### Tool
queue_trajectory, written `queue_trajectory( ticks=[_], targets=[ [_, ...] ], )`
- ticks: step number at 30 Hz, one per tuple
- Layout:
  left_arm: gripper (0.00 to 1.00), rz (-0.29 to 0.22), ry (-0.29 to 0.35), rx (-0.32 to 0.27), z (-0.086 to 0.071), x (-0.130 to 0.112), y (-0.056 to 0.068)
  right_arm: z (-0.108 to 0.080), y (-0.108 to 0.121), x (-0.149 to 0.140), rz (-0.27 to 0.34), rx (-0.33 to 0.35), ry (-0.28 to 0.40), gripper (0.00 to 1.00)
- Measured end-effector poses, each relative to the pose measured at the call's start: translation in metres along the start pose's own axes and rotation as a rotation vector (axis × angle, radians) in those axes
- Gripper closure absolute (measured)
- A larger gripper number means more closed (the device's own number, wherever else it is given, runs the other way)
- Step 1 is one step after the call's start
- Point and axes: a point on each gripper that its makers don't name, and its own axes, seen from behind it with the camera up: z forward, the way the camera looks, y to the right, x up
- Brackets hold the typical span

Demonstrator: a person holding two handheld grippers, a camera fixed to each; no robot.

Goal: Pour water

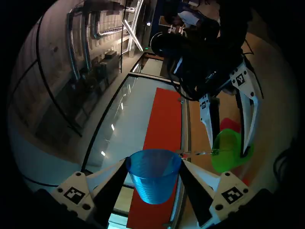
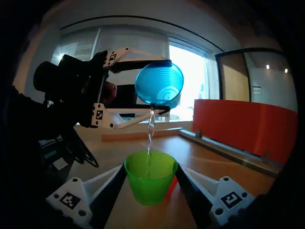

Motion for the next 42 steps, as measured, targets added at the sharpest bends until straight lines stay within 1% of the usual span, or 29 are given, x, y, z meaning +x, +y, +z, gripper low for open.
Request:
queue_trajectory(
  ticks=[5,17,26,36,42],
  targets=[
    [0.11,0.007,0.001,0.002,-0.0012,0.0005,0.0011,-0.0004,-0.0005,-0.0002,0.000,0.001,0.000,0.08],
    [0.11,0.029,0.010,0.006,-0.0019,0.0054,-0.0008,-0.0003,-0.0012,0.0004,-0.003,0.001,0.002,0.08],
    [0.11,0.054,0.012,0.007,0.0002,0.0057,-0.0006,-0.0006,-0.0011,0.0004,-0.002,0.001,0.004,0.08],
    [0.11,0.093,0.011,0.008,0.0041,0.0063,0.0004,-0.0019,-0.0015,0.0020,-0.005,0.000,0.006,0.08],
    [0.11,0.113,0.012,0.010,0.0062,0.0058,-0.0014,-0.0019,-0.0013,0.0020,-0.005,-0.002,0.006,0.08]
  ],
)
